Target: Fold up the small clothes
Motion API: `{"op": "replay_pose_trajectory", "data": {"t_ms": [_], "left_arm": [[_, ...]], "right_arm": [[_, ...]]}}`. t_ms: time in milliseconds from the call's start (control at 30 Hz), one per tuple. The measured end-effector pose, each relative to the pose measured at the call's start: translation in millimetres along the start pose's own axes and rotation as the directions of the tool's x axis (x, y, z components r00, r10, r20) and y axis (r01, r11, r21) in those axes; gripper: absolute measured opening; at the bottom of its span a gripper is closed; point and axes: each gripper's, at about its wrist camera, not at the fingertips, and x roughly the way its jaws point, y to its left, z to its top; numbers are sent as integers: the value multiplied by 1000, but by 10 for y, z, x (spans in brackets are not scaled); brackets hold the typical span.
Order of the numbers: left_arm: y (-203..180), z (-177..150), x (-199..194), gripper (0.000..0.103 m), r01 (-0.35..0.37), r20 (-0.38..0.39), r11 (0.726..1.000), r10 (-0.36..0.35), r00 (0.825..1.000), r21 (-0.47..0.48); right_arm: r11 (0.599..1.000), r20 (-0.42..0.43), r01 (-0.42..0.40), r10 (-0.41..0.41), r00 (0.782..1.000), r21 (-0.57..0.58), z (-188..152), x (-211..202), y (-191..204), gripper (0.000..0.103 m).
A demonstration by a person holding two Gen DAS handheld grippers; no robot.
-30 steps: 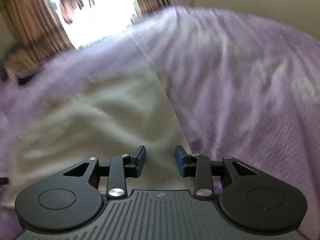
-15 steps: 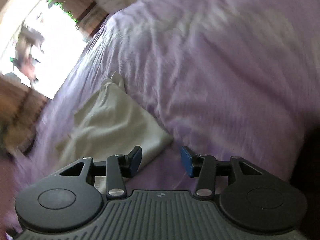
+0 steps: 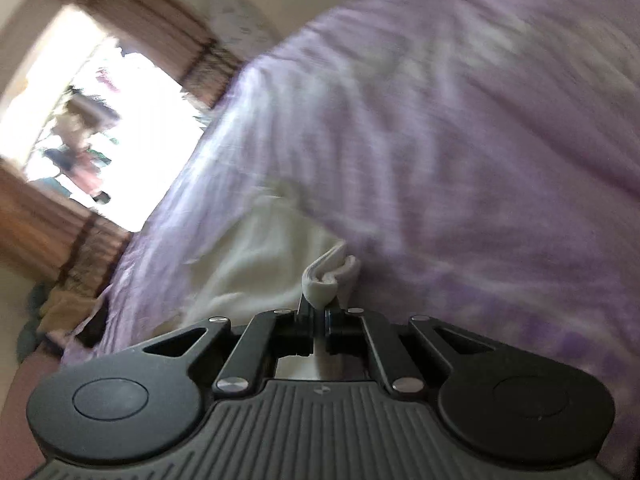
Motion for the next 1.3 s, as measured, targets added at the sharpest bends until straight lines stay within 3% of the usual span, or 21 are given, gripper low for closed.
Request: {"op": "replay_pose_trajectory", "data": {"t_ms": [233,567,667,933,1067,1300], "left_arm": [[175,23,-4,63,11,-4,999,-11,1000,-47],[539,100,-251,63,43,43,985,-36,998,-166],[618,107,-335,63,59,61,982,-49,997,-179],[852,65,-374,63,38,49,970,-27,998,-238],[891,66,-381,63,40,52,968,-28,998,-247],[878,57,-366,63,26,44,966,-15,999,-258]], "right_arm": [[959,-4,-72,74,997,-274,-141,18,966,4],[887,-91,-221,201,975,-405,-515,52,2036,4],[864,-150,-284,243,958,-416,-680,94,2294,5],[798,-303,-396,280,911,-455,-1367,127,2681,4],[766,-339,-407,261,904,-497,-1560,114,2836,5],[782,-409,-391,191,892,-486,-1895,258,2654,4]]}}
